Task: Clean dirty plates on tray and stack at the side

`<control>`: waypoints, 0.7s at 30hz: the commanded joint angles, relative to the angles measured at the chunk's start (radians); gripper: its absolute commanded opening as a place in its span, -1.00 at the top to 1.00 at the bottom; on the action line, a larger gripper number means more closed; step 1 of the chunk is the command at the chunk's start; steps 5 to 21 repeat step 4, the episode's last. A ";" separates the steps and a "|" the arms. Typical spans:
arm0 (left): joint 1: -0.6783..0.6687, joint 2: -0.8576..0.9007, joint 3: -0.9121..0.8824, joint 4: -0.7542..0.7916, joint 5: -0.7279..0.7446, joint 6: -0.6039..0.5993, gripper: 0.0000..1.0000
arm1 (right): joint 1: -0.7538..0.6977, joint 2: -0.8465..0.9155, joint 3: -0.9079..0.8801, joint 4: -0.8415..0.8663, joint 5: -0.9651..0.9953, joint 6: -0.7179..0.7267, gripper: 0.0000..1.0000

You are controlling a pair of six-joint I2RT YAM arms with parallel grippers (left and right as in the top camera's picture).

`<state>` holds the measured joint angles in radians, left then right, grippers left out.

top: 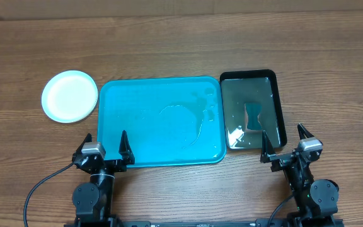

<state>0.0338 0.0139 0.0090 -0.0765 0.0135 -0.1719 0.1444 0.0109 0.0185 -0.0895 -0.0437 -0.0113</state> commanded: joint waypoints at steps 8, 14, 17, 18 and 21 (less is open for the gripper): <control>0.006 -0.010 -0.004 -0.001 -0.013 0.019 -1.00 | -0.003 -0.008 -0.011 0.007 0.013 0.005 -1.00; 0.006 -0.010 -0.004 -0.001 -0.013 0.019 -1.00 | -0.003 -0.008 -0.011 0.007 0.013 0.005 -1.00; 0.006 -0.010 -0.004 -0.001 -0.013 0.019 -1.00 | -0.003 -0.008 -0.011 0.007 0.013 0.005 -1.00; 0.006 -0.010 -0.004 -0.001 -0.013 0.019 -1.00 | -0.003 -0.008 -0.011 0.007 0.013 0.005 -1.00; 0.006 -0.010 -0.004 -0.001 -0.013 0.019 -1.00 | -0.003 -0.008 -0.011 0.007 0.013 0.005 -1.00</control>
